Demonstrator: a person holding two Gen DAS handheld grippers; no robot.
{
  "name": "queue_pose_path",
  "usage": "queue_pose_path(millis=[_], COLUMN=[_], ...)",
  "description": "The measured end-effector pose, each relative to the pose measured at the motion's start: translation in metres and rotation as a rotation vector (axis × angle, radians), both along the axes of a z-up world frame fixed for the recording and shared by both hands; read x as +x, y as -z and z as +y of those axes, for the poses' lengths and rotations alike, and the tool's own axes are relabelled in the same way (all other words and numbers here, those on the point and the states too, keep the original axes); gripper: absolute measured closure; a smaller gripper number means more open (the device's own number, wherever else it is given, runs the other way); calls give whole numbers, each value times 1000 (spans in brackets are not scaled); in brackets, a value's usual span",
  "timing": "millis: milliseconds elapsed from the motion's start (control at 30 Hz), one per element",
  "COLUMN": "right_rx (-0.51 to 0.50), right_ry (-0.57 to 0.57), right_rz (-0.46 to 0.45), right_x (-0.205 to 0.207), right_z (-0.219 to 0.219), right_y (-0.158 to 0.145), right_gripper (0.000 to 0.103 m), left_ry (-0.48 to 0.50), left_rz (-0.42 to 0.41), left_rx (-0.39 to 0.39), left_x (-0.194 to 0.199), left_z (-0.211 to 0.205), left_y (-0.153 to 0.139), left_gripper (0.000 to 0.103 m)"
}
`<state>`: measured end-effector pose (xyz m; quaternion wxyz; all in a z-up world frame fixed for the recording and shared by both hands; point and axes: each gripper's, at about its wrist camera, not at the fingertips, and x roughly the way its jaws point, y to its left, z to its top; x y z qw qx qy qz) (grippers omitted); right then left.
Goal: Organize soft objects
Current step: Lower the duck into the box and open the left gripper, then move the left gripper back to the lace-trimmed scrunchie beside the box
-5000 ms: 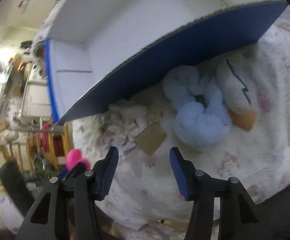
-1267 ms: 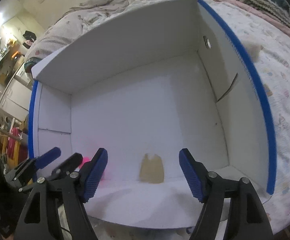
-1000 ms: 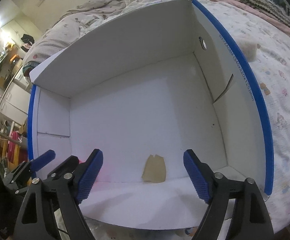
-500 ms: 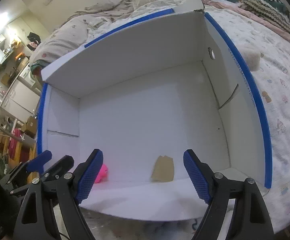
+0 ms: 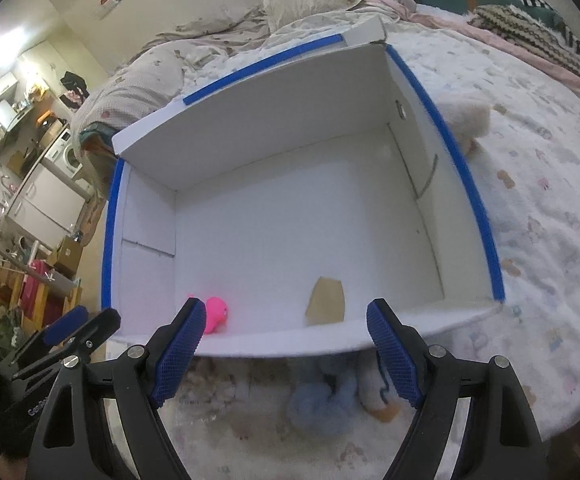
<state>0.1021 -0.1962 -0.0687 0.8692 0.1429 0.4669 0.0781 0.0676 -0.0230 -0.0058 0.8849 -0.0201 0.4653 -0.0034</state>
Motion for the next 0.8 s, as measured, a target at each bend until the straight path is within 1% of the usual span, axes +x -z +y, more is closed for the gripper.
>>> queue_pose_path(millis=[233,433,700,800], right_rx=[-11,15,13,11], right_ry=[-1,2,-20,-42], right_rz=[8,36,65,83], right_x=[-24,-42,-39,-36], right_z=[-2,-5,9,18], right_y=[2,13,24,30], right_gripper=[16,16,16,16], left_ry=[-39,-69,-122,-149], left_rz=[-2,14,54,72], left_rx=[1,7,17,3], left_x=[-27,-42,-49,-46], left_z=[15,31,52,60], left_y=[1,8,23,27], left_gripper=[36,36,36,36])
